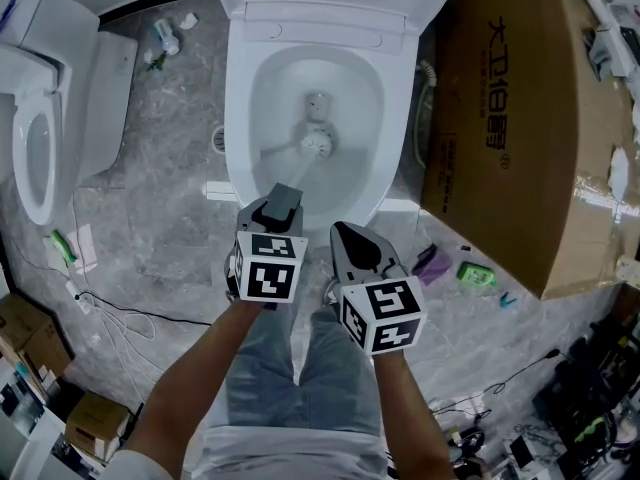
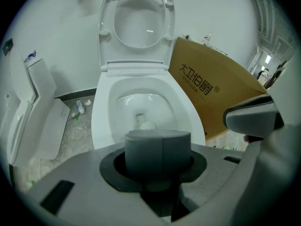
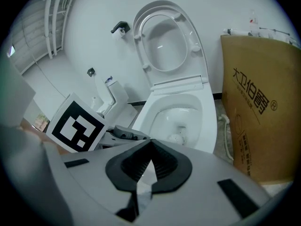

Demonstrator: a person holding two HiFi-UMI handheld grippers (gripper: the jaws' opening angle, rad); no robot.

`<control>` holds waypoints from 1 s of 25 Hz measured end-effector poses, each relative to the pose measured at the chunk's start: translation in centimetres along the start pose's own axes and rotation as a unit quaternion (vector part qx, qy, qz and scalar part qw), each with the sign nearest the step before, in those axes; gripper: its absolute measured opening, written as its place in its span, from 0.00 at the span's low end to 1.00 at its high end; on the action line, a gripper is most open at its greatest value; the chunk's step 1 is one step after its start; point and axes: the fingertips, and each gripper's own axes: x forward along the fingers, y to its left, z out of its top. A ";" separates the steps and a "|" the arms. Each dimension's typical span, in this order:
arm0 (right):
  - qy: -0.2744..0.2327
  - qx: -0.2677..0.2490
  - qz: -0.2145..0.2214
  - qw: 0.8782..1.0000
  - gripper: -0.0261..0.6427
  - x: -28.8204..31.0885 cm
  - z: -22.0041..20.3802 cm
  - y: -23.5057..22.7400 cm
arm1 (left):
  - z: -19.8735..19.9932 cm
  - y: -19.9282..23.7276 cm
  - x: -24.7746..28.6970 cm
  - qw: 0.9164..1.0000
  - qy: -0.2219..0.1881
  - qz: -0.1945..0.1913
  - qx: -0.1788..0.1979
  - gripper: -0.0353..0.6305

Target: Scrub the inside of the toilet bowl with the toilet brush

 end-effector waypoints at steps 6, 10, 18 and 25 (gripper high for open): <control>0.005 0.002 -0.002 1.000 0.04 1.8 0.9 -0.3 | 0.8 1.4 1.7 1.000 0.013 -0.003 0.009 0.29; 0.003 0.010 -0.008 1.000 0.04 3.1 1.8 -0.9 | 1.6 2.3 3.0 1.000 0.020 -0.006 0.020 0.29; -0.001 0.020 -0.018 1.000 0.04 4.9 3.3 -2.4 | 3.0 3.2 5.4 0.999 0.031 -0.011 0.036 0.29; -0.004 0.023 -0.021 0.999 0.04 5.3 3.8 -2.9 | 3.7 3.8 6.1 0.998 0.035 -0.012 0.044 0.29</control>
